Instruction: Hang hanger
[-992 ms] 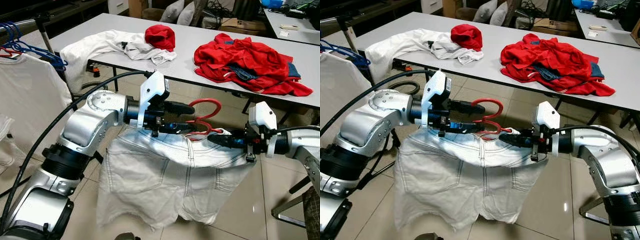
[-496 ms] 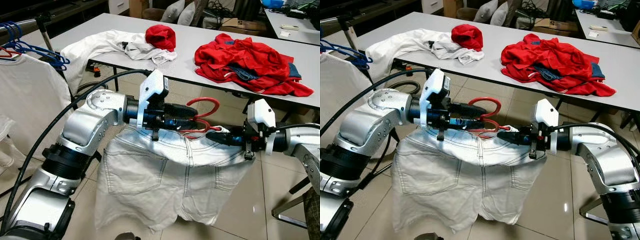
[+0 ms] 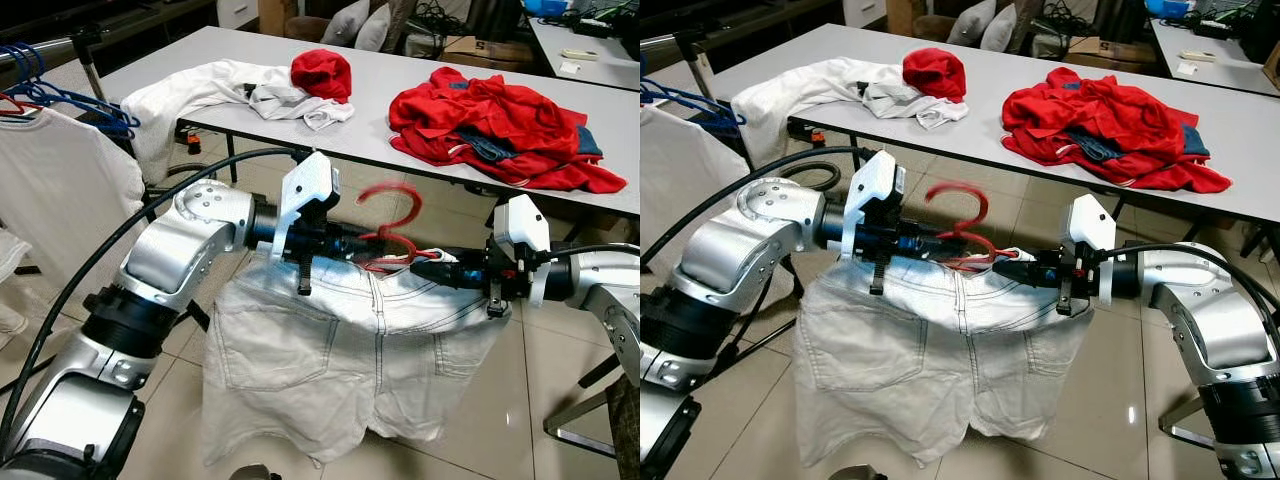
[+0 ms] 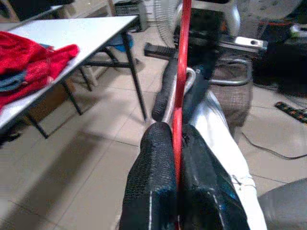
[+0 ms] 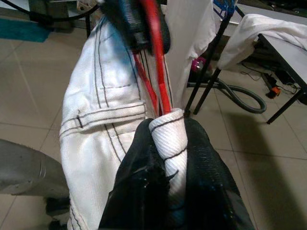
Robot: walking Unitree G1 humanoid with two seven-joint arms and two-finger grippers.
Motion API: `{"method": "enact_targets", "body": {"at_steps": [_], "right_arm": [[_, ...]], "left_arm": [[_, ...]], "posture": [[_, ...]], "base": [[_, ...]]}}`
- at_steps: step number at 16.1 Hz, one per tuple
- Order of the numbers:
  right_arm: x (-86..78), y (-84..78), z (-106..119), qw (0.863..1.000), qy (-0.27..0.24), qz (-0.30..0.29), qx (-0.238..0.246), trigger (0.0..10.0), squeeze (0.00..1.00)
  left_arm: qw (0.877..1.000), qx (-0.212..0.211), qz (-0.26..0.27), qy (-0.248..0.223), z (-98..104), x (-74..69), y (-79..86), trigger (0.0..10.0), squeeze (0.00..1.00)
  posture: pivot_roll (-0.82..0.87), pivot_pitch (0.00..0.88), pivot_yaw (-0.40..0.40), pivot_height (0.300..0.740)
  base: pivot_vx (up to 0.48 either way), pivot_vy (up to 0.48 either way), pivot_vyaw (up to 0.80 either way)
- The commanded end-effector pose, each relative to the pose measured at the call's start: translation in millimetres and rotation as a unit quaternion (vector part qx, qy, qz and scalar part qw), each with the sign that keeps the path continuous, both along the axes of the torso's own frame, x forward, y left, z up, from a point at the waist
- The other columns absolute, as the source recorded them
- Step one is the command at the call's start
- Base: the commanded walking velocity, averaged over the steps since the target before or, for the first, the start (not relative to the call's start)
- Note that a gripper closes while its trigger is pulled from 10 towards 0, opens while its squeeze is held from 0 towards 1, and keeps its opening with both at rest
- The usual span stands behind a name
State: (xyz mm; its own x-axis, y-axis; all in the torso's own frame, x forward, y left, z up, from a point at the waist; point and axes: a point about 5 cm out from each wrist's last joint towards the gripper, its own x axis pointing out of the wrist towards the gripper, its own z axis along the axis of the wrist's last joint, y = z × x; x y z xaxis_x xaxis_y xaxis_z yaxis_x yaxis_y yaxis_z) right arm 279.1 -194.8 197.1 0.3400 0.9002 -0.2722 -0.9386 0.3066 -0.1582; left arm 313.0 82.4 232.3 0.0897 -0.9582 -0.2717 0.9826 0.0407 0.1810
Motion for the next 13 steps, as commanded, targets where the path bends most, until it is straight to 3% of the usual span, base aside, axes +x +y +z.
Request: {"method": "enact_targets", "body": {"at_steps": [1, 4, 8, 9, 13], "right_arm": [[1.0, 6.4, 20.6, 0.999, -0.040, 0.023, 0.012, 10.0, 0.00], [1.2, 5.9, 20.5, 0.999, -0.039, 0.025, 0.009, 10.0, 0.00], [0.9, 5.5, 19.3, 0.999, -0.038, 0.024, 0.007, 10.0, 0.00], [1.8, 4.3, 20.1, 0.999, -0.029, 0.018, 0.016, 10.0, 1.00], [2.4, 1.0, 27.5, 0.999, -0.042, 0.012, 0.029, 10.0, 1.00]], "left_arm": [[1.000, -0.006, 0.009, -0.012, 6.2, 3.2, -1.5, 0.0, 0.00], [0.999, -0.035, -0.019, -0.004, 14.2, -1.2, -2.4, 0.0, 0.00], [0.999, -0.031, -0.038, 0.003, 11.7, -4.7, -1.2, 0.0, 0.00], [0.999, -0.031, -0.039, 0.003, 12.2, -4.4, -1.3, 0.0, 0.00], [0.999, -0.018, -0.035, 0.002, 10.1, -2.0, 0.8, 0.0, 0.00]], "posture": [[0.00, 0.000, 0.002, 0.740], [0.00, 0.000, 0.002, 0.740], [0.00, 0.000, 0.008, 0.740], [0.00, 0.000, 0.009, 0.740], [0.00, 0.000, 0.010, 0.740]], "base": [[0.000, 0.000, 0.00], [0.000, 0.000, 0.00], [0.000, 0.000, 0.00], [0.000, 0.000, 0.00], [0.000, 0.000, 0.00]]}}
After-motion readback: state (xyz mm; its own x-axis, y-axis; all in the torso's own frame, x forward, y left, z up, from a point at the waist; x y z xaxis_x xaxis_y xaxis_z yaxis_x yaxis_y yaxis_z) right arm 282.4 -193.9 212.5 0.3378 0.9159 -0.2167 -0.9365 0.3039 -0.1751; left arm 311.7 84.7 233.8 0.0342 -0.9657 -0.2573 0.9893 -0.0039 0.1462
